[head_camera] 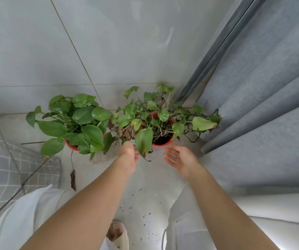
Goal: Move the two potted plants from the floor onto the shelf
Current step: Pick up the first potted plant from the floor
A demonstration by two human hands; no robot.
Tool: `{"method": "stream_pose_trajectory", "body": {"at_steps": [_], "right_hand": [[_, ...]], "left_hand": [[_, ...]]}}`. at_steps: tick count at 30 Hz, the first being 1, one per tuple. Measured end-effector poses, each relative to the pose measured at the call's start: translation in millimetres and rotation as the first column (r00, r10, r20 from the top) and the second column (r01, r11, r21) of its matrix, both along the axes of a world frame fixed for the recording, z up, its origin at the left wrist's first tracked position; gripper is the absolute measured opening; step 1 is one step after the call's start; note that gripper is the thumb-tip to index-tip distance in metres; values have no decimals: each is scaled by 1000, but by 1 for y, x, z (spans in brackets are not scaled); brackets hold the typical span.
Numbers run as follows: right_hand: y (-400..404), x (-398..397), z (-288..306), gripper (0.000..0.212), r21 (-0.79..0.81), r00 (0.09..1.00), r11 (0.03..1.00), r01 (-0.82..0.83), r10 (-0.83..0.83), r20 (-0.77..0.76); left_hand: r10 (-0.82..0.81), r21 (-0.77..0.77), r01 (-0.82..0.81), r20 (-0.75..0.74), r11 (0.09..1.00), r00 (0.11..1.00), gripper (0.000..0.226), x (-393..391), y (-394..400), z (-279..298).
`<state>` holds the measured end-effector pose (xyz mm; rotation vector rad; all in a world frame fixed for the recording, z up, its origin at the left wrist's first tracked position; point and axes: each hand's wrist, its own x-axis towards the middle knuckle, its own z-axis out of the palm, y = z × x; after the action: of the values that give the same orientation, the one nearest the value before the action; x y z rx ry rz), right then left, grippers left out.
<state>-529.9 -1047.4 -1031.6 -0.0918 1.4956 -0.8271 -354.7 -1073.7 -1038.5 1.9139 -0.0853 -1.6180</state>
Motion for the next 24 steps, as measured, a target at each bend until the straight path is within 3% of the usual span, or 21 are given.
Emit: {"method": "stream_pose_trajectory", "body": {"at_steps": [9,13,19,24], "right_hand": [[-23,1,-32,22,86,994,996,25,-15,-111],[-23,-2,-36,20,65,997,997,45,-41,-61],[-27,-10,-38,23,24,998,997,70,-69,-7],[-29,-20,-44,15,2,997,997,78,-78,-9]], "left_hand": [[38,-109,-41,-35,993,999,32,-8,-4,-32],[14,-102,-27,-125,994,992,36,-16,5,-47],[-90,-134,56,-260,989,961,21,-48,25,-69],[-92,-181,54,-210,982,973,34,-68,11,-72]]}}
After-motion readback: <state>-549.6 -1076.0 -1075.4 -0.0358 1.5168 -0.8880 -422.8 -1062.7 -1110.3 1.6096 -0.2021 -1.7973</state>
